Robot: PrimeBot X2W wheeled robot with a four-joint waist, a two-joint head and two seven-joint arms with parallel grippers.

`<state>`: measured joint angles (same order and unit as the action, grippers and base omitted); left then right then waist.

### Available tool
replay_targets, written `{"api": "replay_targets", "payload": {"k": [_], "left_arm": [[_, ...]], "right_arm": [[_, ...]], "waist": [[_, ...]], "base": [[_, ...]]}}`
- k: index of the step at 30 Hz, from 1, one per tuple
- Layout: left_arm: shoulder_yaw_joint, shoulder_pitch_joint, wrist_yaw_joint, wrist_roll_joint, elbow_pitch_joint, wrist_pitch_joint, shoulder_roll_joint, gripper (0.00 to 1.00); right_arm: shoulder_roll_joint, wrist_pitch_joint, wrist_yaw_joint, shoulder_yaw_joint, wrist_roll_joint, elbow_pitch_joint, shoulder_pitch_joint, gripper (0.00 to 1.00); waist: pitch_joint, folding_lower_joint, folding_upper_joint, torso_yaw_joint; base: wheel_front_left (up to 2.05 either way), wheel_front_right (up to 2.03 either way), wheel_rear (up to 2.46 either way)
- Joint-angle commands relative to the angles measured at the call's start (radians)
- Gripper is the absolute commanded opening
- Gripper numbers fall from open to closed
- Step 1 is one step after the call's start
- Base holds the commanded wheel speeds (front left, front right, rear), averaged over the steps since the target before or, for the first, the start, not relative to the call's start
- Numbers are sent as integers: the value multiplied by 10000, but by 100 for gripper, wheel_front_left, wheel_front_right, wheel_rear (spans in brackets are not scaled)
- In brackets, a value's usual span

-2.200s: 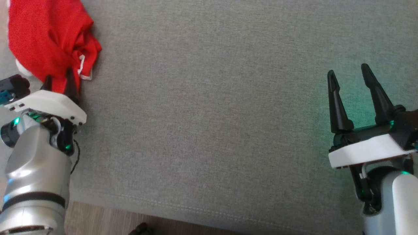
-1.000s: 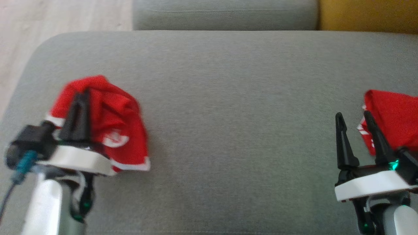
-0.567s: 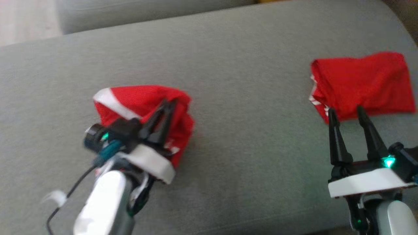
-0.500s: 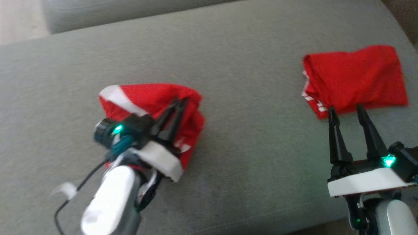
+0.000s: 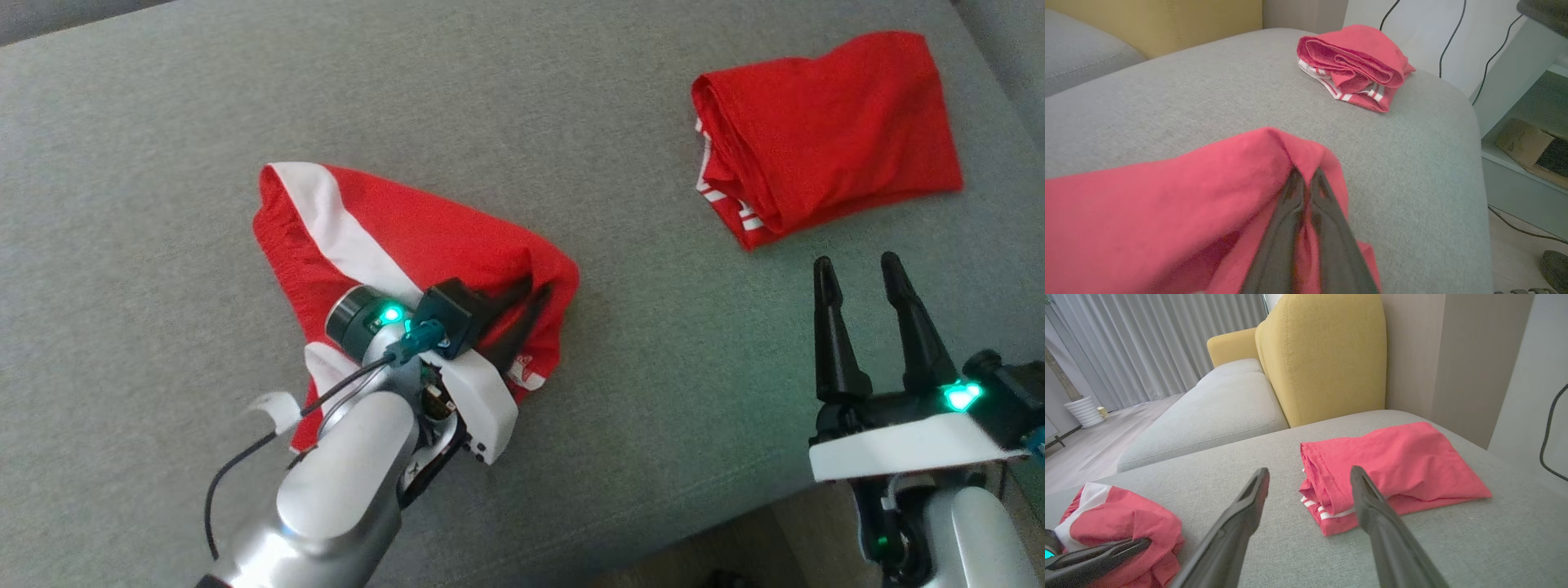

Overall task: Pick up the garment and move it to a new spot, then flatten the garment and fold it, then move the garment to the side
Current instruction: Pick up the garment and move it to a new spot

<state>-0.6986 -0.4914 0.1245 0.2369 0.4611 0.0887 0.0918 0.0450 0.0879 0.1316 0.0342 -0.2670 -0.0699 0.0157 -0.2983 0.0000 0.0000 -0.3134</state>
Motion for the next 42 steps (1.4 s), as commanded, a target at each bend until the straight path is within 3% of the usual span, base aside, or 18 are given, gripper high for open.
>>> {"api": "replay_targets", "payload": {"k": [1, 7, 15, 25, 31, 42], "left_arm": [[206, -444, 59, 71, -264, 177, 75, 100], [310, -173, -111, 300, -716, 1196, 53, 100], [1783, 879, -1265, 947, -2163, 1664, 358, 100], [3654, 2225, -2461, 1151, -2982, 1726, 1328, 100], [4196, 3034, -2582, 1223, -3267, 1729, 1766, 100], [3982, 4064, -2467, 1197, -3673, 1689, 1990, 100]], "right_arm": [[53, 117, -9, 221, -65, -273, 291, 100], [53, 42, -9, 144, 153, -153, 296, 100], [53, -448, -9, -54, 629, -313, 113, 100], [52, -1084, -9, -132, 1029, -485, -294, 100], [52, -1244, -9, -153, 1118, -489, -466, 100], [52, -1369, -9, -101, 1153, -351, -933, 100]], "waist": [[77, 0, 0, 131], [630, 0, 0, 800], [1555, 0, 0, 2007], [2213, 0, 0, 3453], [2422, 0, 0, 3854], [2984, 0, 0, 3814]], "base": [[0, 0, 0], [0, 0, 0], [0, 0, 0], [0, 0, 0], [0, 0, 0], [0, 0, 0]]}}
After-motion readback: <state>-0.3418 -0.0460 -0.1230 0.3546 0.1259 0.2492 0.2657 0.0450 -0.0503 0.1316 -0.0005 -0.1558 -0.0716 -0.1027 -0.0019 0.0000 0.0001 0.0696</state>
